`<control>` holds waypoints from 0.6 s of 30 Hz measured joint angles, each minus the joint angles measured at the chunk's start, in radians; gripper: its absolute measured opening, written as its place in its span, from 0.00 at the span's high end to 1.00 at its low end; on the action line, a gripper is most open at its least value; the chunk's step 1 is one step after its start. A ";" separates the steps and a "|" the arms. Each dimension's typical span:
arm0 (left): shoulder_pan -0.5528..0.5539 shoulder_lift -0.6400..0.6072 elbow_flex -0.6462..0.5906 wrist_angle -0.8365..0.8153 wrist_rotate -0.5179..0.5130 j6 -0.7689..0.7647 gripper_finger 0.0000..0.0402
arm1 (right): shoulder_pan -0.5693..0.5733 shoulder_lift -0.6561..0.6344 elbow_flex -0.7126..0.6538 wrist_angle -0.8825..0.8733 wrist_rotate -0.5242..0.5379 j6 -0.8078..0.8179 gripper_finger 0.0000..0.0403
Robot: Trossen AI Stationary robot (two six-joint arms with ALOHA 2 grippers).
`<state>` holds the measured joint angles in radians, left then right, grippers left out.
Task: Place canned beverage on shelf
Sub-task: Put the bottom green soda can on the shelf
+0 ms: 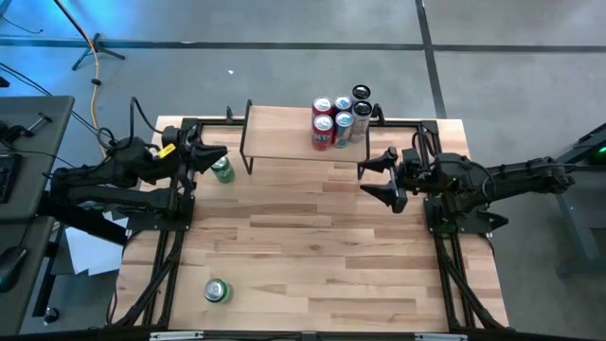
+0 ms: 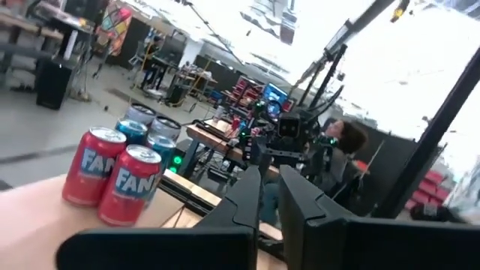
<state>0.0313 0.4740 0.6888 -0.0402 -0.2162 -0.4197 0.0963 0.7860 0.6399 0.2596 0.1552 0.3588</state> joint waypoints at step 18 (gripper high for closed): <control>0.015 0.066 0.000 0.115 0.129 -0.163 0.28 | 0.000 0.000 0.000 0.000 0.012 0.002 0.11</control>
<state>0.0464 0.5401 0.6891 0.0743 -0.0873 -0.5831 0.0963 0.7860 0.6399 0.2596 0.1674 0.3608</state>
